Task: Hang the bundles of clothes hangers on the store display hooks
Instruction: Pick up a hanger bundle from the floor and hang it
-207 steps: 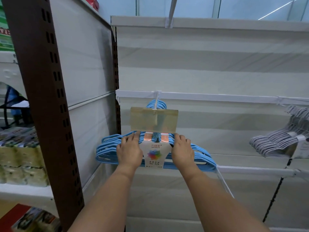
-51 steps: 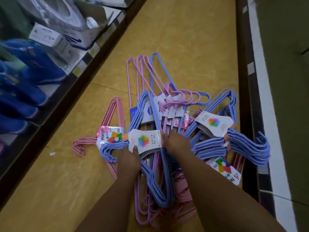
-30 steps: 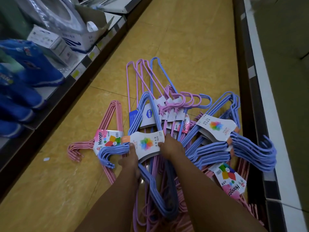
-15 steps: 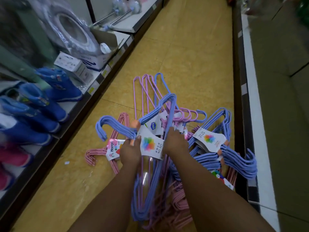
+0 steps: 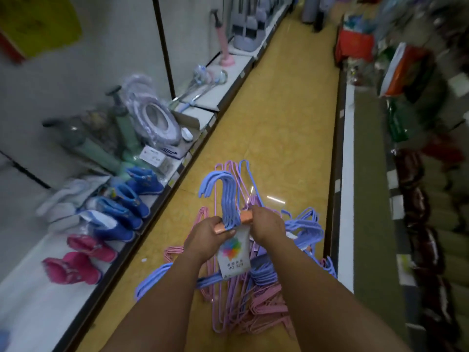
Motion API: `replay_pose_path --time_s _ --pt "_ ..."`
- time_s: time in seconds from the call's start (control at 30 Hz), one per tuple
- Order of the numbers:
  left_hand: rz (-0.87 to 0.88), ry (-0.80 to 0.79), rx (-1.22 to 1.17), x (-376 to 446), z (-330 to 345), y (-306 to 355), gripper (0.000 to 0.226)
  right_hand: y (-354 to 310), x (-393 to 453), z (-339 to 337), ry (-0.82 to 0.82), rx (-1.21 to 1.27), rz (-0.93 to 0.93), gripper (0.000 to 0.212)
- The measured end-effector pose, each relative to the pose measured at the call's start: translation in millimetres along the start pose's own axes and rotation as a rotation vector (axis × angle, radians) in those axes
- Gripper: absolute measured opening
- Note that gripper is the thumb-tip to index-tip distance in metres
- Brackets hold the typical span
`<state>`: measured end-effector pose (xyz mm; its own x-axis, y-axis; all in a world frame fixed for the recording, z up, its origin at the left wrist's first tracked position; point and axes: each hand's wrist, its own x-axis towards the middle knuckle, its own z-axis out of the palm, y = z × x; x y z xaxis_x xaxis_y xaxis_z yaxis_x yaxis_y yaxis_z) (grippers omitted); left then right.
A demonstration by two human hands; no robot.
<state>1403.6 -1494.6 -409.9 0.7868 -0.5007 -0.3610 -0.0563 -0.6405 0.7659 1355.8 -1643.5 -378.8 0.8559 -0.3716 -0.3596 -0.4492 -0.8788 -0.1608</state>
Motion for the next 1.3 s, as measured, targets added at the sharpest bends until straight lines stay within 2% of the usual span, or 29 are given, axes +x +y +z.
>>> replay_pose_path --time_s 0.13,0.23,0.27,0.33,0.47,0.57,0.73,0.9,0.97,1.13,1.3 --pt "0.014 0.027 -0.017 -43.7 -54.3 49.1 0.044 -37.3 -41.0 -72.2 0.003 0.056 0.003 0.034" --pt "-0.038 -0.011 -0.005 -74.2 -110.5 71.3 0.069 -68.4 -69.0 -129.1 0.053 0.053 -0.006 0.028" --pt "-0.047 -0.040 0.049 -84.5 -129.8 76.0 0.074 -79.3 -77.9 -148.1 0.064 0.055 -0.004 0.027" --pt "-0.051 -0.040 0.207 -101.8 -160.1 83.8 0.068 -99.1 -91.1 -179.2 0.076 0.058 -0.015 0.029" --pt "-0.054 0.211 0.376 -130.4 -203.7 109.0 0.042 -137.6 -112.5 -226.0 0.100 0.102 -0.075 0.029" --pt "-0.097 0.387 0.437 -159.1 -229.4 124.1 0.039 -162.7 -127.7 -248.0 0.091 0.132 -0.179 0.029" --pt "-0.219 0.602 0.496 -211.3 -263.6 130.2 0.041 -198.7 -151.6 -258.0 0.115 0.139 -0.350 0.031" --pt "-0.352 0.719 0.452 -267.3 -275.8 128.3 0.044 -229.2 -177.1 -254.7 0.214 0.127 -0.487 0.027" --pt "-0.422 0.745 0.457 -291.0 -275.3 127.3 0.046 -242.7 -186.9 -252.1 0.211 0.118 -0.550 0.028" --pt "-0.574 0.828 0.483 -356.1 -265.8 112.1 0.032 -281.0 -226.2 -237.4 0.189 -0.027 -0.771 0.025" --pt "-0.723 0.917 0.497 -423.8 -259.5 94.8 0.041 -315.0 -279.9 -221.3 0.158 -0.127 -0.940 0.027"
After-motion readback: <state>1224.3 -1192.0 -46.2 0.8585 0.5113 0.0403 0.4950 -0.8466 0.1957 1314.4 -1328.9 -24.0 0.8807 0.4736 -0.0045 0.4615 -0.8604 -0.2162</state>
